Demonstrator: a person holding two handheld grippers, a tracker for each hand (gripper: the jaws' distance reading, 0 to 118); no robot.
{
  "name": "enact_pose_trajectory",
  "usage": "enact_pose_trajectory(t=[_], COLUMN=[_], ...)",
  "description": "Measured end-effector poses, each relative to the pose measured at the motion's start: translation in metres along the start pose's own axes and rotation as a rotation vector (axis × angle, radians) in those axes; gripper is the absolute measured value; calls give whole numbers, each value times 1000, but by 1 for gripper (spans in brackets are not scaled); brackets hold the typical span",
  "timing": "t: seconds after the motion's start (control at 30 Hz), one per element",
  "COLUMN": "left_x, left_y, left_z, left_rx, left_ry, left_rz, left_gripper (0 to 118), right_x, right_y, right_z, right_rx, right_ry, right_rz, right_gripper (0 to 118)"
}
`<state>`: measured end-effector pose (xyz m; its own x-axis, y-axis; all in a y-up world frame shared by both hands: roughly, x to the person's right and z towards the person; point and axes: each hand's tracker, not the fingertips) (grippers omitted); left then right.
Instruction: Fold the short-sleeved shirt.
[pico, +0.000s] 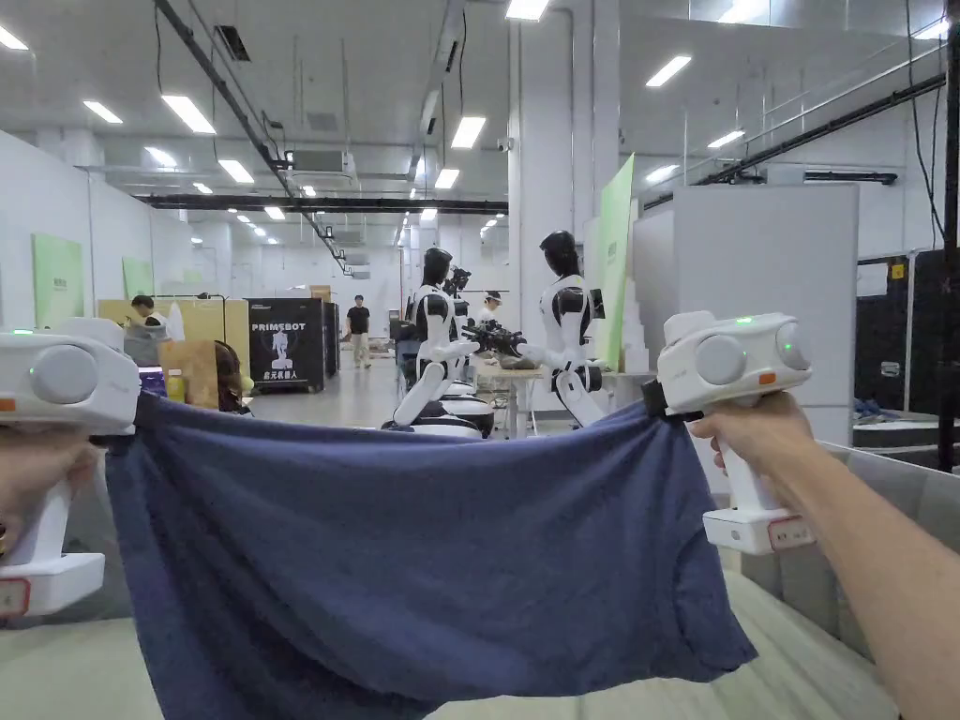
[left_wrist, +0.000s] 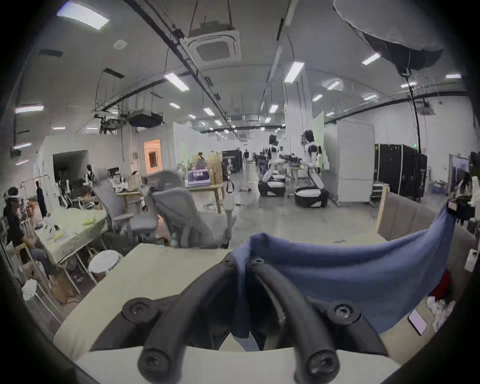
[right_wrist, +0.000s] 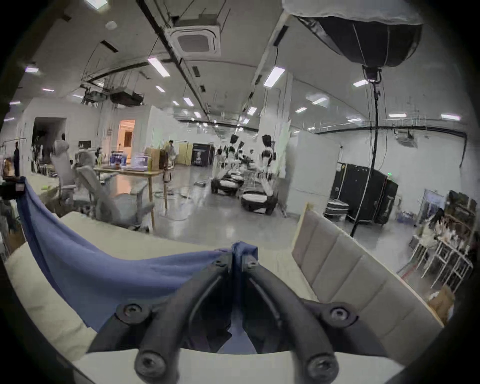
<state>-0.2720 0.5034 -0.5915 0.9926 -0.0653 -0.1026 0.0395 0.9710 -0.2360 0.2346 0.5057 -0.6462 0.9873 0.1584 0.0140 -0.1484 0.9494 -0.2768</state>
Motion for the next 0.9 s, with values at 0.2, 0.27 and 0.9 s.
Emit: enact_pose_trajectory(t=[0.2,0.27,0.9], left_x=[-5,-9,-8], left_y=[25,28,-166], left_z=[-24,-33,-92], left_rx=[39,47,-207], left_ry=[35,35,-6], left_rz=[8,12,-17], left_gripper=[2,2,2], right_x=[-14,-19,-64], right_y=[21,21,-178], right_z=[-16,-21,-116], right_rx=[25,25,-269], right_ry=[-2,-5,81], right_rz=[25,35,33], right_gripper=[6,6,6])
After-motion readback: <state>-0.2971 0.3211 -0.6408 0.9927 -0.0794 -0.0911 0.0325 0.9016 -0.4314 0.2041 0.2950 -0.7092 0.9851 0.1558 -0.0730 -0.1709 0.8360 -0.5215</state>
